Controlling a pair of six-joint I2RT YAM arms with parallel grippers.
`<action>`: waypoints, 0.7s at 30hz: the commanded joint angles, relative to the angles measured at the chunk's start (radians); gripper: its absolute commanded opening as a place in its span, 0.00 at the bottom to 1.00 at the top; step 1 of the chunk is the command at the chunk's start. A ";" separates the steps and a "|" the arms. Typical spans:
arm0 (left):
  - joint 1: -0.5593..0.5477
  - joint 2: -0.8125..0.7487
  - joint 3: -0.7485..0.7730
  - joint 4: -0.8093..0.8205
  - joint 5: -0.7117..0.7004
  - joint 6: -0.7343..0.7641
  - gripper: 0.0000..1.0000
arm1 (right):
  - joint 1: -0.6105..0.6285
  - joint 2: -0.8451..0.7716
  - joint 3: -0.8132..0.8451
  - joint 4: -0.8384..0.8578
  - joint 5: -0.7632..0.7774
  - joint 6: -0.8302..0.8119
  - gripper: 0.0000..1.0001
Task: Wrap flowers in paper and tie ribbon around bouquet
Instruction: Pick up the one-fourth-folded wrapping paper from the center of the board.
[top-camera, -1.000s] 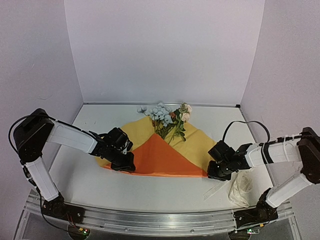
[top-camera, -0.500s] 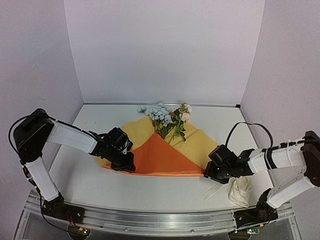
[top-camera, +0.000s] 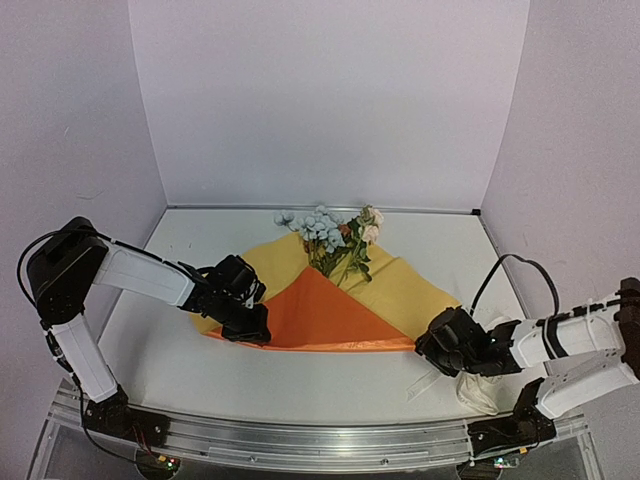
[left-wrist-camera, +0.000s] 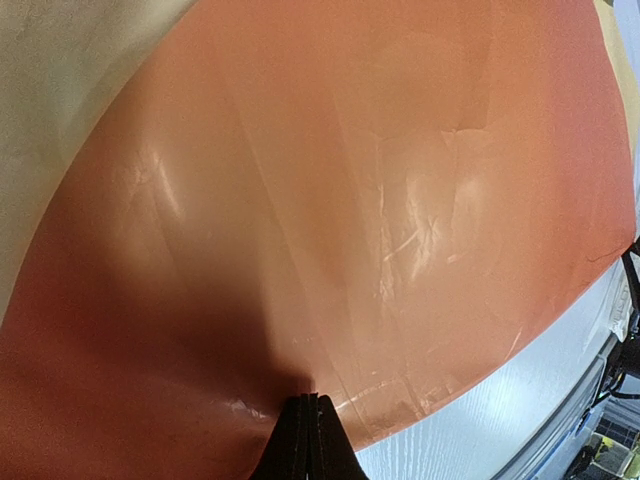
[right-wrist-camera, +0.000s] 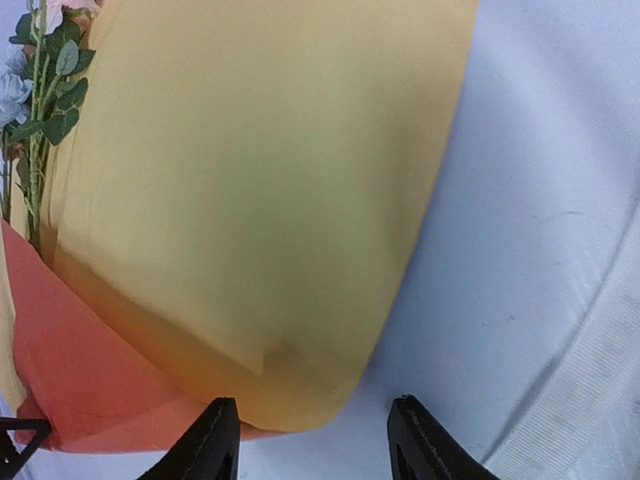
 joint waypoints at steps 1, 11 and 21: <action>0.000 0.032 -0.021 -0.093 -0.032 0.002 0.02 | 0.034 -0.086 -0.018 -0.176 0.057 0.074 0.55; 0.000 0.029 -0.026 -0.079 -0.019 0.001 0.02 | 0.069 0.053 0.047 0.001 0.009 0.173 0.55; -0.001 0.014 -0.039 -0.074 -0.020 0.003 0.01 | 0.084 0.070 0.046 0.016 0.046 0.206 0.43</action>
